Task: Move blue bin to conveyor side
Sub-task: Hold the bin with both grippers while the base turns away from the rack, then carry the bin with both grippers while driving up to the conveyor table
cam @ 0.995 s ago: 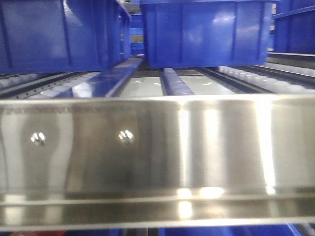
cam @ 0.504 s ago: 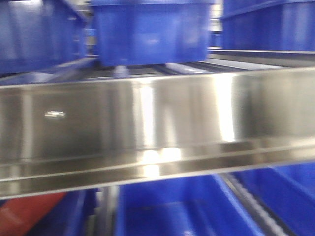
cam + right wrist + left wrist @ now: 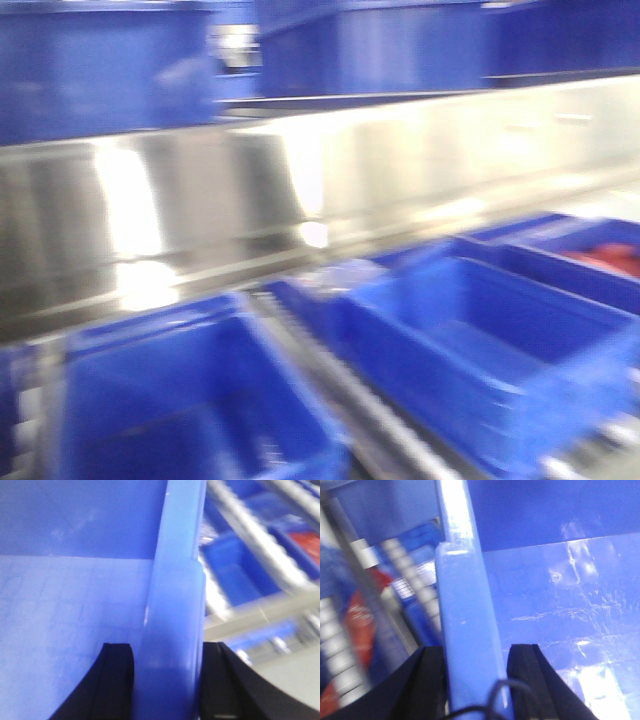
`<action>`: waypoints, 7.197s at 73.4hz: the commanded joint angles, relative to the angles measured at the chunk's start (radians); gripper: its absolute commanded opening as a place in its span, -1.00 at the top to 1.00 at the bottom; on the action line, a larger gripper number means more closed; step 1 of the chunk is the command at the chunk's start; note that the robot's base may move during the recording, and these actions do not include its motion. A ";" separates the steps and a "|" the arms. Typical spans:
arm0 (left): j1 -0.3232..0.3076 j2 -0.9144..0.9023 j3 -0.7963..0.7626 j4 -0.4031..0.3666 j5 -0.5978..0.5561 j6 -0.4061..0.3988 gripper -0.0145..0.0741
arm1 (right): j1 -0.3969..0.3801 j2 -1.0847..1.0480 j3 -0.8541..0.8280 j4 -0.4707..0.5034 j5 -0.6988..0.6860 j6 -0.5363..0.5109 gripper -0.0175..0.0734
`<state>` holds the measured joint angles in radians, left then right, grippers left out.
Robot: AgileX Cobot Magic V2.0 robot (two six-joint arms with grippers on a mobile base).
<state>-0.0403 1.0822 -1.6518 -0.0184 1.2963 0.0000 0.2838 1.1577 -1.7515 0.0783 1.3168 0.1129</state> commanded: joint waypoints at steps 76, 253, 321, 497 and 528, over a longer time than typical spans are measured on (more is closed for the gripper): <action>-0.001 -0.015 -0.018 0.005 -0.084 0.016 0.71 | 0.000 -0.022 -0.022 -0.031 -0.096 -0.027 0.79; -0.001 -0.015 -0.018 0.005 -0.084 0.016 0.71 | 0.000 -0.025 -0.022 -0.031 -0.096 -0.027 0.79; -0.001 -0.015 -0.018 0.005 -0.084 0.016 0.71 | 0.000 -0.024 -0.022 -0.031 -0.096 -0.027 0.79; -0.001 -0.001 -0.018 0.033 -0.084 0.016 0.71 | 0.000 -0.024 -0.022 -0.031 -0.096 -0.027 0.79; -0.001 -0.001 -0.018 0.033 -0.084 0.016 0.71 | 0.000 -0.024 -0.022 -0.031 -0.096 -0.027 0.79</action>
<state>-0.0403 1.0939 -1.6518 -0.0145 1.2963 0.0000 0.2838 1.1520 -1.7515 0.0779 1.3168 0.1129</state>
